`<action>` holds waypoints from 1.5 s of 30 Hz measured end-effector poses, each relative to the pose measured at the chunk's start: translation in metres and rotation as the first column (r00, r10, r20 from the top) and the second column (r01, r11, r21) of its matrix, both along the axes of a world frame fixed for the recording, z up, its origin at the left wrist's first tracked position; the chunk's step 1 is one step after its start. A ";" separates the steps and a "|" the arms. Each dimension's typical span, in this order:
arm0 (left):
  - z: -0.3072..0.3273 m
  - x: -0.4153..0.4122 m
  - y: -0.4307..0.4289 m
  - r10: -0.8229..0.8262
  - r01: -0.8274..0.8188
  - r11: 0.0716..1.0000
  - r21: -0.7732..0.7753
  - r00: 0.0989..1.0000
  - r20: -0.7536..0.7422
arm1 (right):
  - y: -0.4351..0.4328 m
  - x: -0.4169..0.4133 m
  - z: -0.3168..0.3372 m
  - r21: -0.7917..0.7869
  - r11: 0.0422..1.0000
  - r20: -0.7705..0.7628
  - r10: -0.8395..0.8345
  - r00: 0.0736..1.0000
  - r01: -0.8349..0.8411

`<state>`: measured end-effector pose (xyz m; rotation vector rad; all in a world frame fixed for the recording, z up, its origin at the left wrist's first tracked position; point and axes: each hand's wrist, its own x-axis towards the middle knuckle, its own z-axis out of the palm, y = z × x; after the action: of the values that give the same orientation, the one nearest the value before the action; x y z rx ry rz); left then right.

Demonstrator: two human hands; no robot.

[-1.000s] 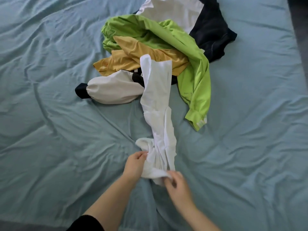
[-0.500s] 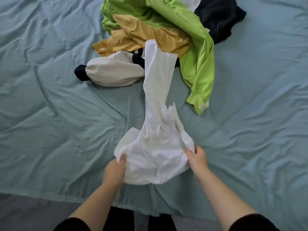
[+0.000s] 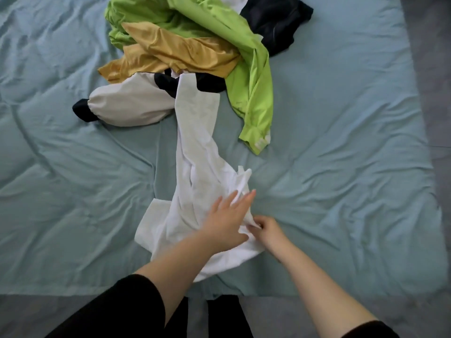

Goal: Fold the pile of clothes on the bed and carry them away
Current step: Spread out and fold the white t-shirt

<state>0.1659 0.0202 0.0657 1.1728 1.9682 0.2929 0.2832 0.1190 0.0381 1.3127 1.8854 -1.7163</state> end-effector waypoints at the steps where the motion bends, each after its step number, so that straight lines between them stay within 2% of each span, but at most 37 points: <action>1: 0.002 0.004 0.014 -0.084 0.084 0.996 0.003 0.995 0.057 | 0.002 -0.001 0.001 0.015 0.998 0.001 0.061 0.998 -0.061; 4: 0.001 -0.002 0.033 -0.153 0.166 0.981 -0.100 0.981 0.123 | 0.006 0.004 0.006 0.214 0.956 0.054 0.194 0.980 -0.201; 6: 0.003 -0.011 0.037 -0.148 0.167 0.971 -0.171 0.982 0.117 | 0.002 0.007 0.010 0.307 0.925 0.018 0.228 0.973 -0.223; 7: 0.004 -0.015 0.038 -0.152 0.167 0.966 -0.196 0.984 0.092 | -0.001 0.007 0.012 0.342 0.915 0.003 0.228 0.974 -0.215; 9: 0.005 -0.022 0.036 -0.154 0.149 0.962 -0.230 0.988 -0.003 | -0.001 0.005 0.012 0.270 0.961 -0.034 0.071 0.997 -0.059; 11: 0.006 -0.029 0.026 -0.034 0.034 0.969 -0.244 0.999 0.004 | 0.000 0.000 0.010 0.155 0.987 0.005 -0.030 1.000 0.029; 13: 0.008 -0.040 0.014 0.235 -0.191 0.955 -0.228 0.954 0.185 | 0.001 -0.001 0.004 0.158 0.973 0.136 0.147 0.980 -0.168; 14: 0.011 -0.046 0.008 0.388 -0.330 0.917 -0.225 0.871 0.303 | -0.002 -0.002 0.002 0.189 0.941 0.193 0.244 0.950 -0.280; 15: 0.014 -0.052 0.003 0.520 -0.466 0.854 -0.231 0.748 0.412 | -0.005 -0.002 0.000 0.194 0.929 0.214 0.274 0.938 -0.316; 16: 0.018 -0.058 -0.002 0.615 -0.579 0.776 -0.249 0.608 0.503 | -0.010 -0.002 -0.003 0.141 0.955 0.168 0.238 0.957 -0.262; 18: 0.024 -0.068 -0.012 0.707 -0.724 0.604 -0.331 0.297 0.642 | -0.023 -0.005 -0.004 -0.092 0.992 0.035 0.090 0.995 -0.087; 20: 0.026 -0.076 -0.020 0.693 -0.766 0.471 -0.438 0.014 0.721 | -0.039 -0.010 -0.001 -0.334 0.943 -0.036 -0.001 0.999 -0.011; 22: 0.027 -0.082 -0.030 0.647 -0.760 0.408 -0.505 -0.149 0.748 | -0.054 -0.017 0.001 -0.446 0.895 -0.023 0.005 1.000 -0.015; 24: 0.026 -0.087 -0.041 0.638 -0.779 0.368 -0.509 -0.187 0.747 | -0.066 -0.026 -0.001 -0.421 0.907 0.027 -0.009 1.000 0.020; 26: 0.024 -0.093 -0.053 0.708 -0.829 0.321 -0.457 -0.110 0.697 | -0.071 -0.035 -0.006 -0.316 0.924 0.119 -0.187 0.975 0.216; 27: 0.023 -0.096 -0.059 0.760 -0.856 0.292 -0.427 -0.063 0.647 | -0.069 -0.039 -0.008 -0.265 0.900 0.149 -0.317 0.937 0.347; 29: 0.018 -0.101 -0.076 0.817 -0.890 0.226 -0.396 -0.048 0.575 | -0.057 -0.044 -0.008 -0.205 0.811 0.144 -0.529 0.837 0.548; 30: 0.016 -0.103 -0.086 0.825 -0.895 0.210 -0.395 -0.055 0.563 | -0.048 -0.043 -0.006 -0.144 0.819 0.118 -0.543 0.831 0.555; 31: 0.015 -0.105 -0.096 0.831 -0.891 0.217 -0.398 -0.045 0.554 | -0.037 -0.040 -0.004 -0.042 0.876 0.098 -0.475 0.874 0.481; 33: 0.018 -0.106 -0.118 0.851 -0.871 0.265 -0.413 0.010 0.524 | -0.011 -0.033 0.003 0.164 0.980 0.119 -0.129 0.984 0.108; 34: 0.023 -0.106 -0.130 0.866 -0.854 0.297 -0.427 0.052 0.497 | 0.002 -0.030 0.008 0.210 0.971 0.178 0.077 0.981 -0.114; 35: 0.028 -0.105 -0.140 0.881 -0.829 0.338 -0.446 0.113 0.459 | 0.014 -0.026 0.015 0.221 0.926 0.256 0.249 0.934 -0.308; 37: 0.044 -0.102 -0.154 0.878 -0.732 0.462 -0.501 0.300 0.373 | 0.035 -0.020 0.030 0.238 0.810 0.401 0.421 0.814 -0.536; 38: 0.052 -0.100 -0.157 0.843 -0.657 0.537 -0.529 0.434 0.318 | 0.043 -0.019 0.038 0.265 0.778 0.447 0.424 0.788 -0.569; 40: 0.064 -0.093 -0.156 0.681 -0.506 0.666 -0.548 0.712 0.171 | 0.053 -0.019 0.054 0.327 0.768 0.470 0.374 0.799 -0.552; 41: 0.068 -0.090 -0.154 0.595 -0.462 0.714 -0.527 0.796 0.108 | 0.055 -0.019 0.060 0.354 0.786 0.442 0.336 0.831 -0.506; 43: 0.074 -0.085 -0.152 0.513 -0.433 0.793 -0.429 0.854 0.087 | 0.055 -0.017 0.072 0.349 0.880 0.291 0.225 0.930 -0.323; 45: 0.081 -0.080 -0.149 0.480 -0.422 0.851 -0.313 0.867 0.135 | 0.049 -0.013 0.087 0.214 0.969 0.103 0.102 0.989 -0.122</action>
<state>0.0856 -0.1286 0.1462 0.4646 2.0004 0.3556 0.2700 0.1681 0.1246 1.3081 2.1004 -1.4015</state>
